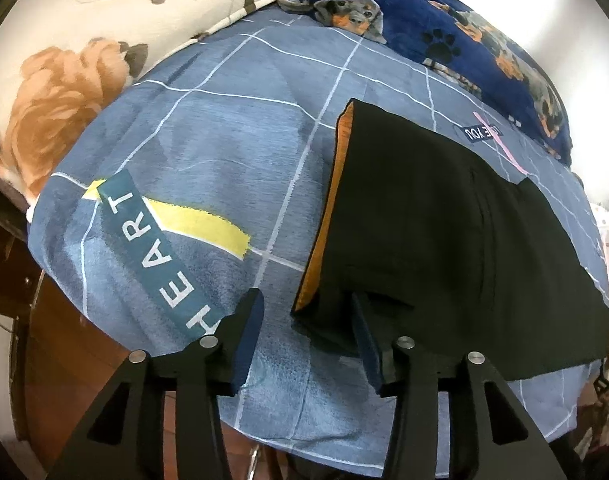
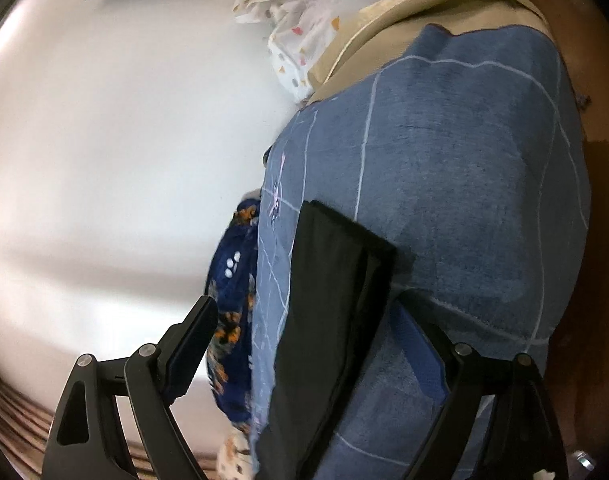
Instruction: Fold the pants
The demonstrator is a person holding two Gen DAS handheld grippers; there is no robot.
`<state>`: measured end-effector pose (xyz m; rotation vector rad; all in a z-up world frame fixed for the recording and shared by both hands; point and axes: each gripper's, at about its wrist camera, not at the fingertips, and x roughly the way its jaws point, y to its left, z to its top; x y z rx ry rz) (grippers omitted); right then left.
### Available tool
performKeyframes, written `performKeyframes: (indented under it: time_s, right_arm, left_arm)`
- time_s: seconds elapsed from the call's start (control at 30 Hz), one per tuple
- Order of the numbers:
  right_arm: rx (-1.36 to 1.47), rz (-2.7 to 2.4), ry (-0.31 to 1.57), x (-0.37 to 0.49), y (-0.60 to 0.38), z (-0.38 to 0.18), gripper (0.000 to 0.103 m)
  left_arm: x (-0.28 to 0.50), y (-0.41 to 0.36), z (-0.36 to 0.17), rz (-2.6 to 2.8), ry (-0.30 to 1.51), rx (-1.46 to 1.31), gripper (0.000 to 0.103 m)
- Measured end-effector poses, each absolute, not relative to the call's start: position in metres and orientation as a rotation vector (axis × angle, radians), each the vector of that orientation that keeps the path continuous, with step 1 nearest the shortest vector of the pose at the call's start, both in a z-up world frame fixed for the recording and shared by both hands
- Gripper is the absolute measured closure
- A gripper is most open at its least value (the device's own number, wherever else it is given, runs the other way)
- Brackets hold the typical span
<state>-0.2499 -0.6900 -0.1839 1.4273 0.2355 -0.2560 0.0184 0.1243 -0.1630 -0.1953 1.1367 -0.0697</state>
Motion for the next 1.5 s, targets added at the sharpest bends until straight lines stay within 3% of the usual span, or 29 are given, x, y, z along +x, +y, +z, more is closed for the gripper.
performKeyframes:
  time_s: [0.17,0.27,0.37,0.47,0.53,0.57,0.6,0.8,1.0,1.1,1.5]
  right_arm:
    - [1.386,-0.214,0.230,-0.249,-0.684,-0.180,0.016]
    - [1.373,-0.185,0.202,-0.246,-0.685,-0.173,0.026]
    - [1.332,-0.200,0.298,-0.232,-0.684,-0.171,0.026]
    - [1.318,-0.211,0.329,-0.222,-0.684,-0.174,0.034]
    - [1.299,-0.246,0.364,-0.218,-0.685,-0.172,0.047]
    - [1.274,-0.280,0.414,-0.213,-0.684,-0.172,0.073]
    - [1.250,-0.321,0.479,-0.208,-0.684,-0.174,0.093]
    - [1.208,-0.386,0.534,-0.199,-0.681,-0.165,0.093]
    - [1.140,-0.358,0.508,-0.187,-0.663,-0.131,0.093]
    - [1.073,-0.324,0.523,-0.174,-0.647,-0.113,0.093]
    - [0.982,-0.142,0.655,-0.119,-0.559,-0.106,0.093]
  left_arm:
    - [0.018,0.127,-0.164,-0.059,1.128,-0.207,0.051]
    - [0.017,0.126,-0.164,-0.053,1.124,-0.202,0.049]
    - [0.016,0.126,-0.164,-0.049,1.121,-0.206,0.048]
    - [0.016,0.127,-0.165,-0.046,1.121,-0.211,0.047]
    - [0.016,0.128,-0.165,-0.045,1.119,-0.208,0.046]
    - [0.016,0.128,-0.165,-0.044,1.119,-0.207,0.045]
    - [0.016,0.128,-0.165,-0.042,1.119,-0.207,0.045]
    - [0.015,0.132,-0.154,-0.023,1.102,-0.213,0.045]
    - [0.005,0.118,-0.103,0.017,0.944,-0.146,0.045]
    - [0.005,0.099,-0.089,-0.050,0.936,-0.161,0.036]
    - [-0.005,0.026,-0.107,-0.249,0.991,-0.092,0.035]
